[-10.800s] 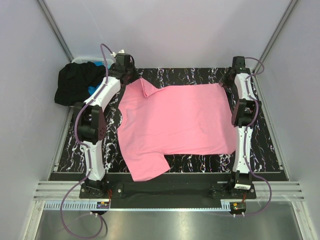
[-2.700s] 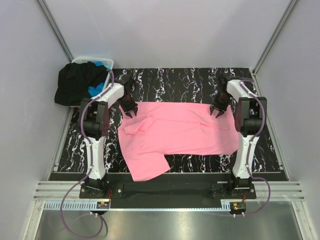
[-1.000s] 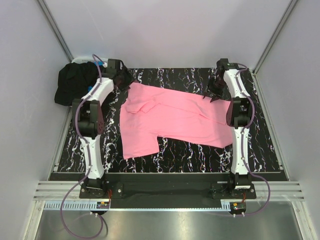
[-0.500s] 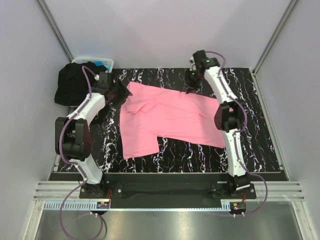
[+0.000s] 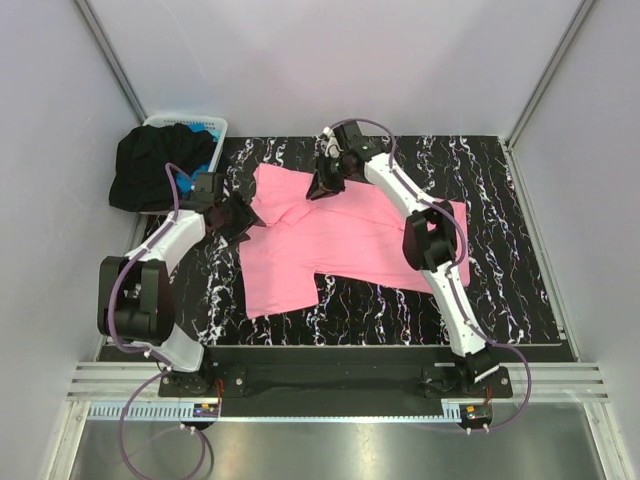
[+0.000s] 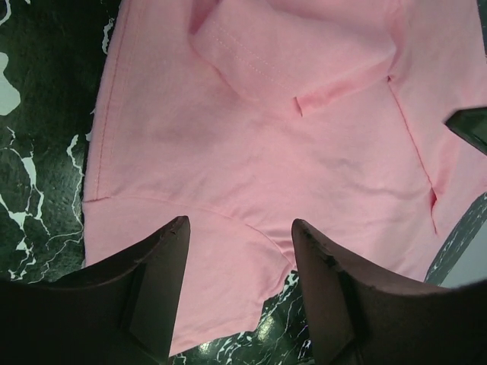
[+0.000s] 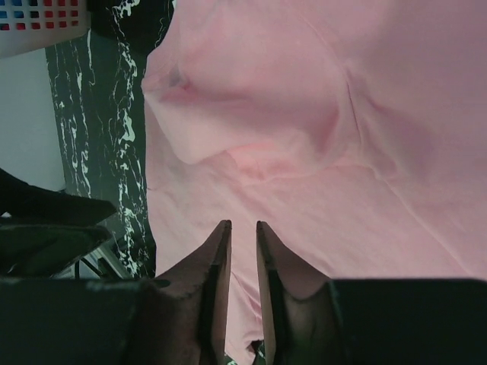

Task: Fold and stack the t-shirts
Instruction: Fold the tshirt

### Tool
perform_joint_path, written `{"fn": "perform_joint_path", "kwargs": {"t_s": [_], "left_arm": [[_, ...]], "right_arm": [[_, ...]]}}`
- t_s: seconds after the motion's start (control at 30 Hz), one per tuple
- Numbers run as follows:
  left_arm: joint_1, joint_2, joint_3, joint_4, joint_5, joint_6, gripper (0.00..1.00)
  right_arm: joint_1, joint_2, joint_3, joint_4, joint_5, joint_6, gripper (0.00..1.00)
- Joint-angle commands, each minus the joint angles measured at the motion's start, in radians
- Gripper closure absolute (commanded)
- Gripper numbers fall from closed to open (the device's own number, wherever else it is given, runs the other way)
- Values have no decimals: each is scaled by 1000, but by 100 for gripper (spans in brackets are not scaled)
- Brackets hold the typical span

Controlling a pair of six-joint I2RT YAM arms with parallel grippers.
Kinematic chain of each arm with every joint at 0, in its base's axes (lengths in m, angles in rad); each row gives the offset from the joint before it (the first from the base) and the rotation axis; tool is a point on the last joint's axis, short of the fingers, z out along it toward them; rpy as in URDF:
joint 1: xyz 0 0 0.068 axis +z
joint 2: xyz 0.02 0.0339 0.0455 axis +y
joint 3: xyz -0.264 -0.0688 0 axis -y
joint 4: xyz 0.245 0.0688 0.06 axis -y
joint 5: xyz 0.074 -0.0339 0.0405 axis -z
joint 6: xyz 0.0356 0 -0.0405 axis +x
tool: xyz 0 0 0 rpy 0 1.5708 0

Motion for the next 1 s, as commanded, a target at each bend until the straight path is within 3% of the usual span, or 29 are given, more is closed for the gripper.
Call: {"fn": "perform_joint_path", "kwargs": {"t_s": [0.0, 0.13, 0.43, 0.7, 0.97], "left_arm": [[8, -57, -17, 4, 38, 32, 39], [8, -64, -39, -6, 47, 35, 40], [10, -74, -77, -53, -26, 26, 41], [10, -59, -68, -73, -40, 21, 42], [10, -56, -65, -73, -31, 27, 43]], "right_arm": [[35, 53, 12, 102, -105, 17, 73], [78, 96, 19, 164, -156, 18, 63], [110, 85, -28, 178, -134, 49, 62], [125, 16, -171, 156, 38, 12, 61], [125, 33, -114, 150, 58, 0, 61]]}}
